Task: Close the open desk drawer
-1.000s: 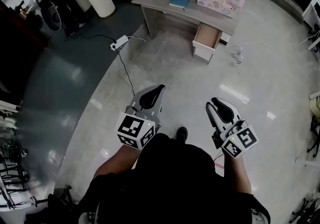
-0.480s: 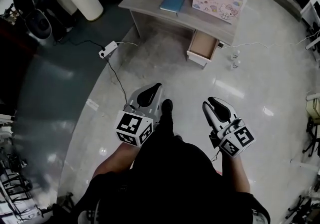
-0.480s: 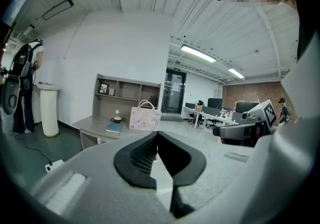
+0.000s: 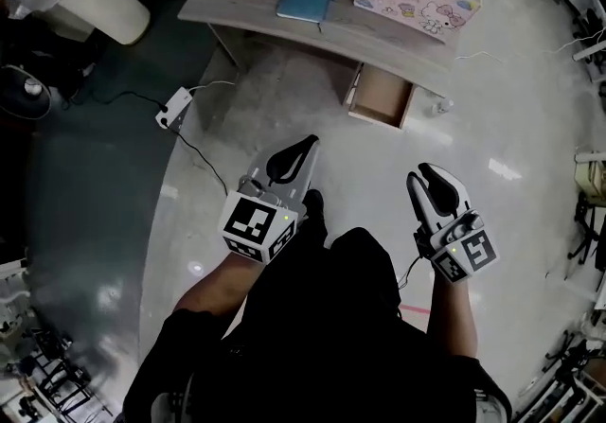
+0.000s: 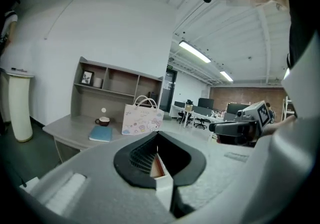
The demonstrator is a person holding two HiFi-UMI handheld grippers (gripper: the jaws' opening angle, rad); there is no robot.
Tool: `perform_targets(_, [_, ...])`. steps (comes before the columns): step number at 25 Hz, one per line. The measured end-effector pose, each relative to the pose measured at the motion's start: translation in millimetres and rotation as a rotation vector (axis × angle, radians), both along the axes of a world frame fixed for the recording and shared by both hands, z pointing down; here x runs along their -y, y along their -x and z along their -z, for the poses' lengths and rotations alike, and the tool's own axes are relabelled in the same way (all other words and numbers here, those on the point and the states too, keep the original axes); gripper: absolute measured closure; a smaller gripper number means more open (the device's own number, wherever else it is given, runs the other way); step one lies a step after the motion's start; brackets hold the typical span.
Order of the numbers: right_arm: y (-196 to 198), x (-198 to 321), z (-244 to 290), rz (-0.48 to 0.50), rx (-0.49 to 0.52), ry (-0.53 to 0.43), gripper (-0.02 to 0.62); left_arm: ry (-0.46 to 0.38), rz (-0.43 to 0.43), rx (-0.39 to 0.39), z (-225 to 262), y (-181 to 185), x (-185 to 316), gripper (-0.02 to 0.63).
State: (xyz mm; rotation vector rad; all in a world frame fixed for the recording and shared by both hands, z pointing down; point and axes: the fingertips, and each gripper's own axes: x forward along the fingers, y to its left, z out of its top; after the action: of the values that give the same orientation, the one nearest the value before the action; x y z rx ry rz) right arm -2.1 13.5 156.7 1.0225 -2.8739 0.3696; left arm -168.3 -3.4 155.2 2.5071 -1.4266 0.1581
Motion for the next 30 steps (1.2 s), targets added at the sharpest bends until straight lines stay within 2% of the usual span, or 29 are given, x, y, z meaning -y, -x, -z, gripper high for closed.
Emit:
perform_targets(5, [6,56,-22,-0.074,0.010,0.021,0.514,-0.005,-0.042,0.016,-23,-3,57,0.598])
perform_targets(10, [7,94,-55,-0.110,0.097,0.050,0.532,-0.005,-0.075,0.044,-67,-27,94,0.598])
perform_targets(16, [-10,143,-143,-0.138,0.084,0.057,0.555,0.055,-0.098,0.044,-150,-57,137,0.598])
perform_targets(23, [-10,163,-255,-0.131,0.071,0.135,0.558,0.140,-0.119,0.082,-260,-80,160,0.598])
perform_targets(30, [-25,160,-363,-0.176,0.068,0.233,0.561,0.232,-0.134,0.102,-363,-103,157,0.598])
